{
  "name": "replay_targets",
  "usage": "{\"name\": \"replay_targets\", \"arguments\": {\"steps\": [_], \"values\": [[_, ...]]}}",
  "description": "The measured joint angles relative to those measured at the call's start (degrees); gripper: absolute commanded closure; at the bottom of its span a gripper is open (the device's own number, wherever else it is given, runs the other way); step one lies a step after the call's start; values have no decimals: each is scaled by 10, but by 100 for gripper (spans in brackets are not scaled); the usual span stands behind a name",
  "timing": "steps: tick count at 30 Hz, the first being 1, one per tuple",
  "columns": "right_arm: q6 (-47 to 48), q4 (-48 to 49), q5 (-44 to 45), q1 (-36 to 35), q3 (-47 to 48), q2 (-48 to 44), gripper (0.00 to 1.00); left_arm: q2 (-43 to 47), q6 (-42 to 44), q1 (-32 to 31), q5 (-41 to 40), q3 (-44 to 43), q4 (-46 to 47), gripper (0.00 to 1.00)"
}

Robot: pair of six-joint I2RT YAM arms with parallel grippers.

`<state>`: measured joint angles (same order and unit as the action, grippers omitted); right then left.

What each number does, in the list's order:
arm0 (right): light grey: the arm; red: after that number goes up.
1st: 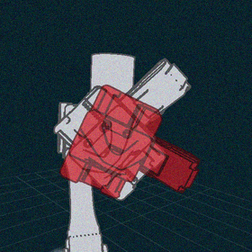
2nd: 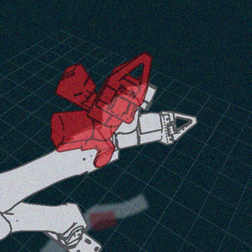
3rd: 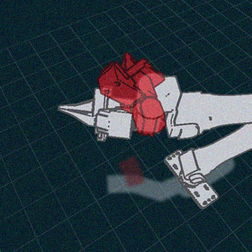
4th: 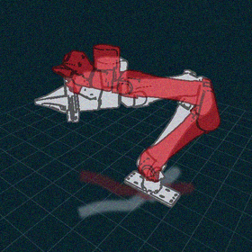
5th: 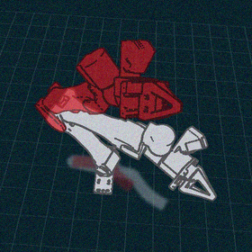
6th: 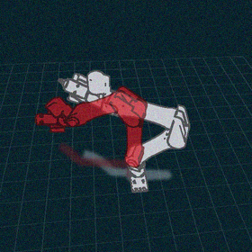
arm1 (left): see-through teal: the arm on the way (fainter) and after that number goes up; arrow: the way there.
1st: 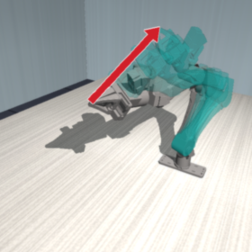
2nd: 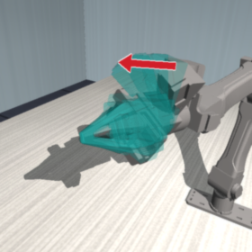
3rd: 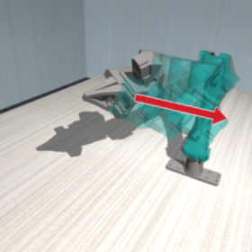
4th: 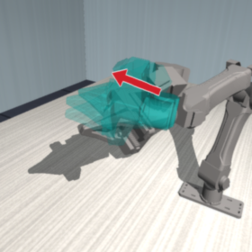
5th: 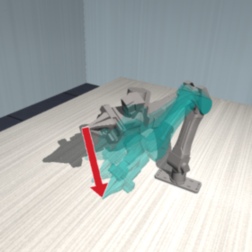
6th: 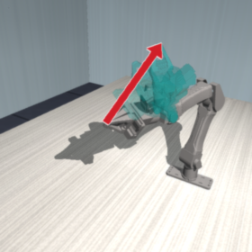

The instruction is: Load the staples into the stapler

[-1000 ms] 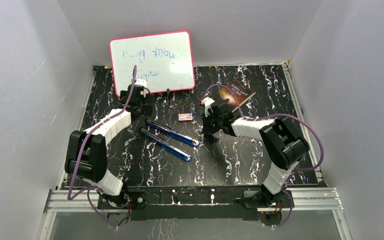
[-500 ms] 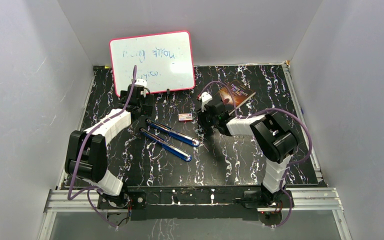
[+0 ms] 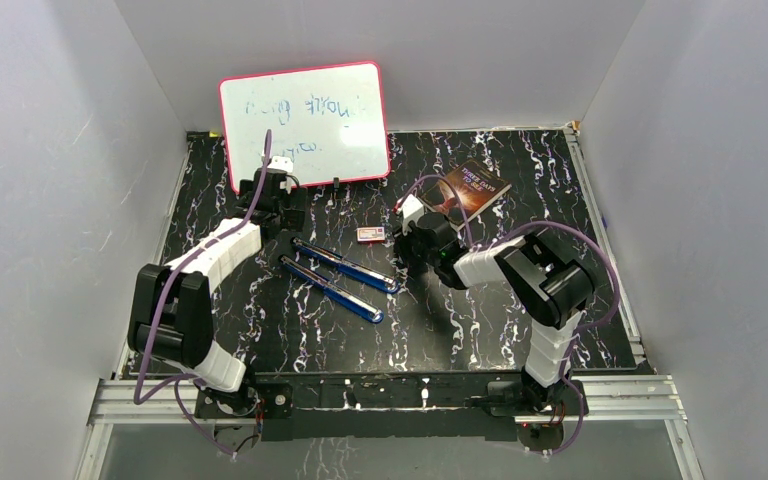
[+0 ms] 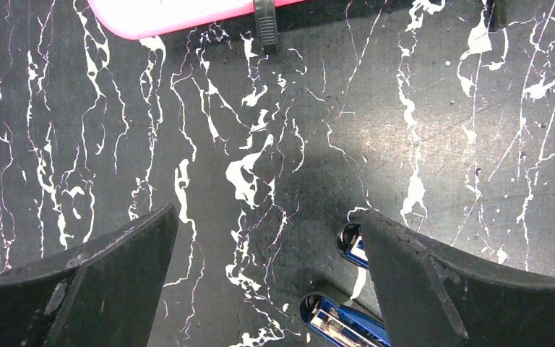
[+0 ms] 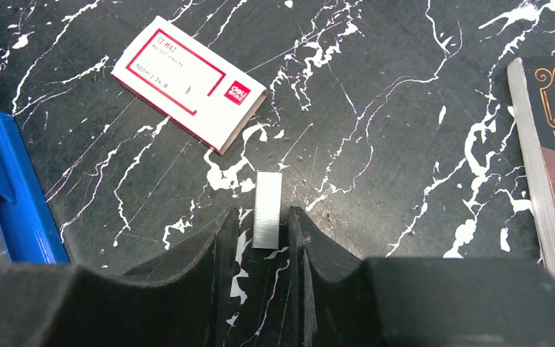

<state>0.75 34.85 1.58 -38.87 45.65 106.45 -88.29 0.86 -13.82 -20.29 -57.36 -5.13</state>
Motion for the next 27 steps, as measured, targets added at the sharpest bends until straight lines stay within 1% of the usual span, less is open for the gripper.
{"name": "replay_targets", "arguments": {"steps": [10,17,27], "values": [[-3,42,15,-7,-24,-2,60,2,0,0,0,0,2,2],[-3,42,17,-8,-35,-10,60,2,0,0,0,0,2,2],[-2,41,17,-10,-34,-10,74,2,0,0,2,0,2,2]]}}
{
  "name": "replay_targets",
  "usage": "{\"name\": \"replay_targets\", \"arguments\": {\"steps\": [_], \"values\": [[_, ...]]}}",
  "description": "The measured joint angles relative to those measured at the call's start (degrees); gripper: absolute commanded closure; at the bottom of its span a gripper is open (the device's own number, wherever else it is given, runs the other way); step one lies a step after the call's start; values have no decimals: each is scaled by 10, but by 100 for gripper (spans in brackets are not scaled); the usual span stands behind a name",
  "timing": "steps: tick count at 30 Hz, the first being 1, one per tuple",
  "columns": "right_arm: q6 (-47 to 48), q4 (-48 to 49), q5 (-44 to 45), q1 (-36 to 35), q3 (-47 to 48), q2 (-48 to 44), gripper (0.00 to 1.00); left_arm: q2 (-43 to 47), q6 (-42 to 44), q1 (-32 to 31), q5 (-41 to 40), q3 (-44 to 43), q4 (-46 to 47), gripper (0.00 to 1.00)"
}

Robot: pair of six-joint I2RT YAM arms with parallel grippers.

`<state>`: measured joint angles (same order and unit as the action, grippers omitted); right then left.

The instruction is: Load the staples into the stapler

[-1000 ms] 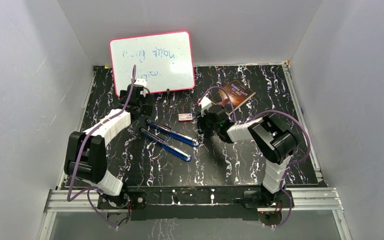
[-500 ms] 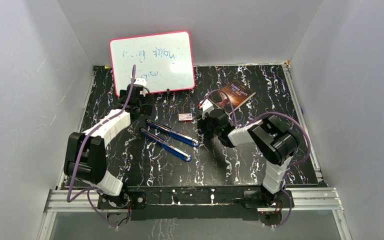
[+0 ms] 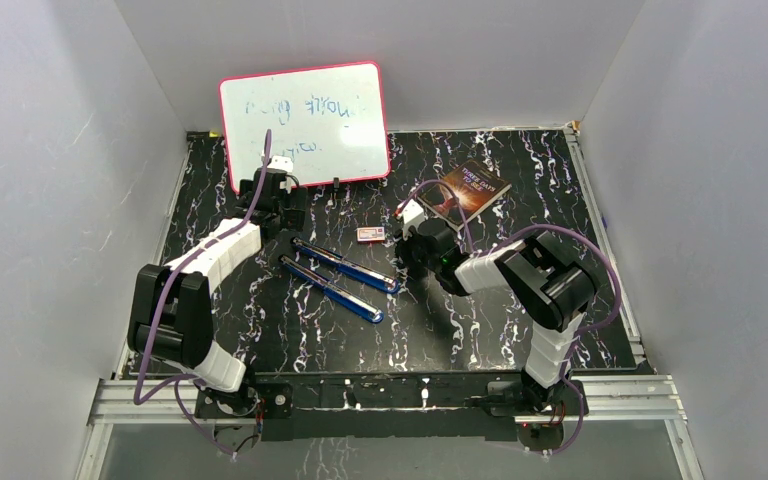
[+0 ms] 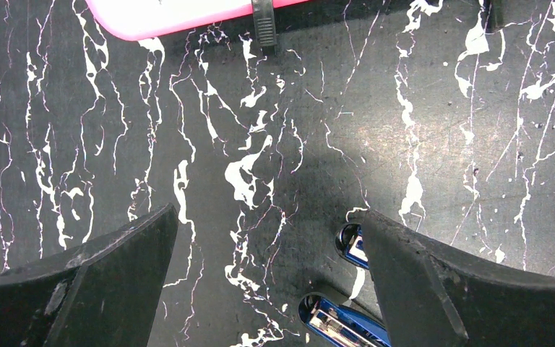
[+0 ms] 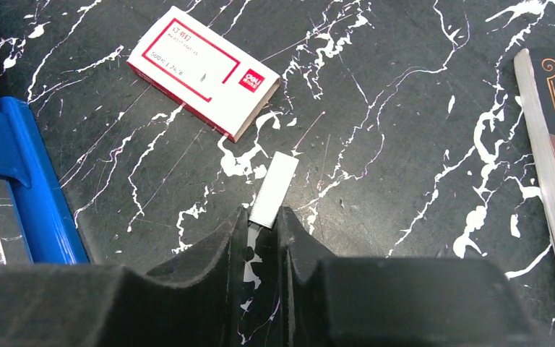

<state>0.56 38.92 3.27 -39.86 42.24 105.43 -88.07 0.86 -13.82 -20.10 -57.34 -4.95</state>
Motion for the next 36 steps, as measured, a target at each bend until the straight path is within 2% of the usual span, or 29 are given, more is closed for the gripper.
{"name": "replay_targets", "arguments": {"steps": [10,18,21,25,31,36], "values": [[1,-6,18,-4,2,-3,94,0,0,0,0,3,0,2],[32,-126,38,-3,4,-91,97,0,0,0,0,3,0,2],[48,-168,-1,-2,30,-139,97,0,0,0,0,3,0,2],[61,-209,-77,-9,80,-157,97,0,0,0,0,3,0,2],[87,-282,-156,-52,125,-135,97,0,0,0,0,3,0,2],[107,-336,-183,-78,156,-93,98,1,0,1,0,3,0,2]]}}
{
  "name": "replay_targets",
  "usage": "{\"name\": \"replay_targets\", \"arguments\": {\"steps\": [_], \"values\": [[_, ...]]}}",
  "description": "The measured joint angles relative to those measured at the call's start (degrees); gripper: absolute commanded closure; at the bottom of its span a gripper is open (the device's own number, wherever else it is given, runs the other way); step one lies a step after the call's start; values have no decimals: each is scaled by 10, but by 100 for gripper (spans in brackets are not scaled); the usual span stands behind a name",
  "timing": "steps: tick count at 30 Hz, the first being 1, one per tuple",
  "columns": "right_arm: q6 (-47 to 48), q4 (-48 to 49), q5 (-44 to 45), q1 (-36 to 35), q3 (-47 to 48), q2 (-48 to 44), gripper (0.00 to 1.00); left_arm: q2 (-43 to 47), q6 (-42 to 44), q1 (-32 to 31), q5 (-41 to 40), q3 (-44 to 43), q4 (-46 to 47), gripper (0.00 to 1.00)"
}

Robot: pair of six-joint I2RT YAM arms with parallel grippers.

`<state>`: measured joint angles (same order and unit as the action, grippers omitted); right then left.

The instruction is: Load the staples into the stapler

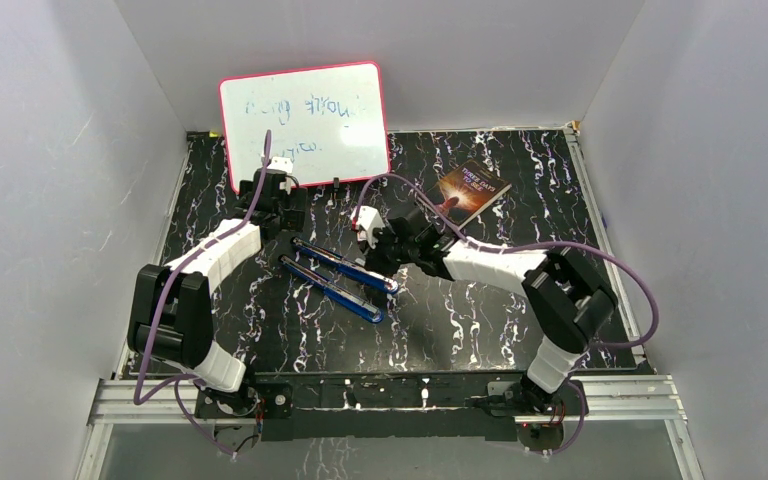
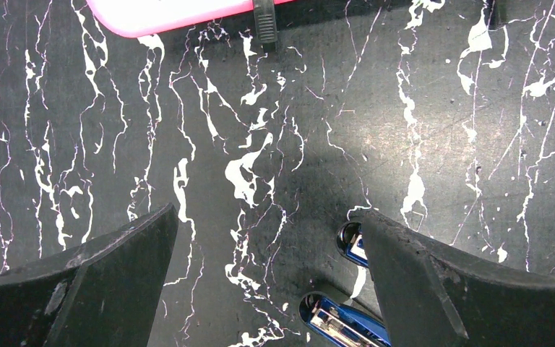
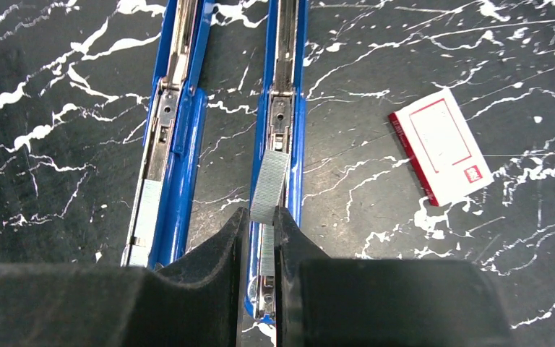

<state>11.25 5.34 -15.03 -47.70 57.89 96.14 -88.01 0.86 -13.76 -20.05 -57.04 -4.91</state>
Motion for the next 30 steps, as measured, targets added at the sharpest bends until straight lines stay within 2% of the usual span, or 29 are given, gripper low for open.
{"name": "replay_targets", "arguments": {"steps": [12,30], "values": [[22,-50,22,-17,20,27,98,0,0,2,2,0,1,2],[27,-63,35,-17,50,62,99,0,0,2,6,1,1,2]]}}
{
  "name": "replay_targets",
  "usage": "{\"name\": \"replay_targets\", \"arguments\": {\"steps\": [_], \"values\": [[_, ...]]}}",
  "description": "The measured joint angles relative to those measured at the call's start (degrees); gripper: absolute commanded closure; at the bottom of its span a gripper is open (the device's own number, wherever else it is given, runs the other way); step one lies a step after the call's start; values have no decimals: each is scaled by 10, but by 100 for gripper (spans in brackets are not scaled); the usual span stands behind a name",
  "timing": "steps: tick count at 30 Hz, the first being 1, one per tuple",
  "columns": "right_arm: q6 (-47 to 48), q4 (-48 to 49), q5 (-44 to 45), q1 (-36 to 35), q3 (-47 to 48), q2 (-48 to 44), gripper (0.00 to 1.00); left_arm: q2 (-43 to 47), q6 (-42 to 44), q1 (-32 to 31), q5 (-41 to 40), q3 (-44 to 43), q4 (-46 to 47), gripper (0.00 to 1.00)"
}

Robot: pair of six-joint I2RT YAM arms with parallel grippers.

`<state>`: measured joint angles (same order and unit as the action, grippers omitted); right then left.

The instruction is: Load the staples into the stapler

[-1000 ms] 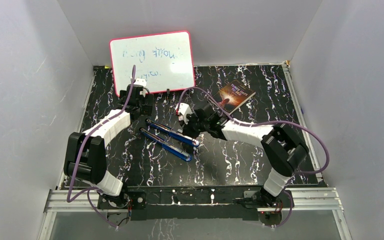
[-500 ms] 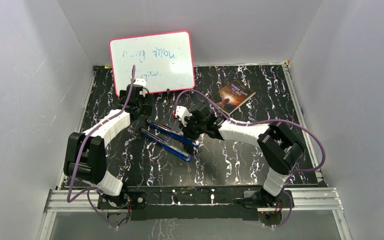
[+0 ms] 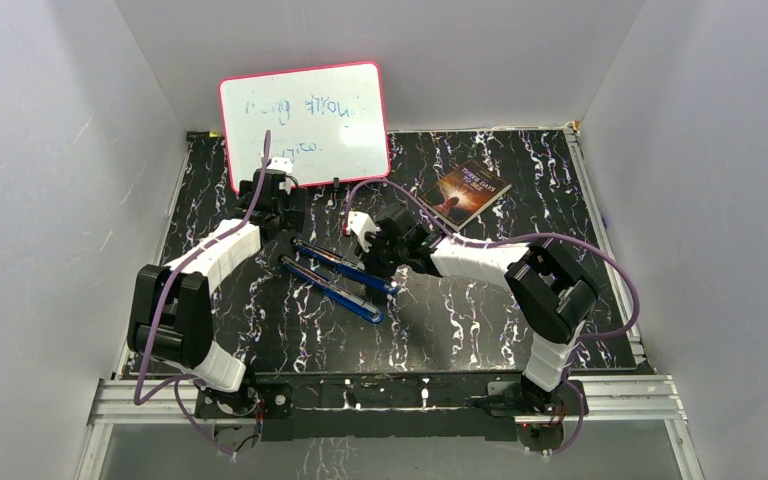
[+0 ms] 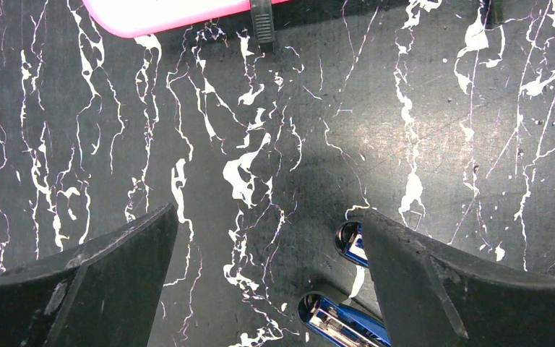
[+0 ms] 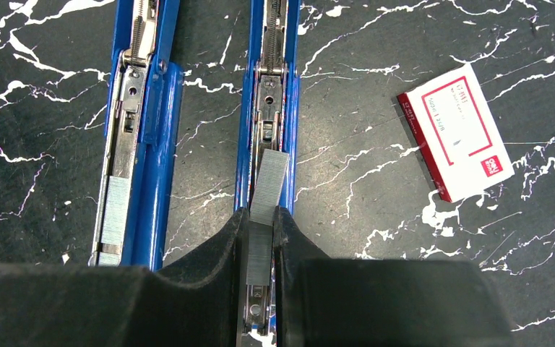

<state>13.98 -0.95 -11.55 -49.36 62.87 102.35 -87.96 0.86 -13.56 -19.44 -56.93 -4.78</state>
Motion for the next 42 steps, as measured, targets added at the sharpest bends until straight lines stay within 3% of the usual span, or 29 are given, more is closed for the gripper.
{"name": "replay_targets", "arguments": {"steps": [42], "values": [[0,-3,-2,-5,3,-14,100,3,0,0,0,2,0,2]]}}
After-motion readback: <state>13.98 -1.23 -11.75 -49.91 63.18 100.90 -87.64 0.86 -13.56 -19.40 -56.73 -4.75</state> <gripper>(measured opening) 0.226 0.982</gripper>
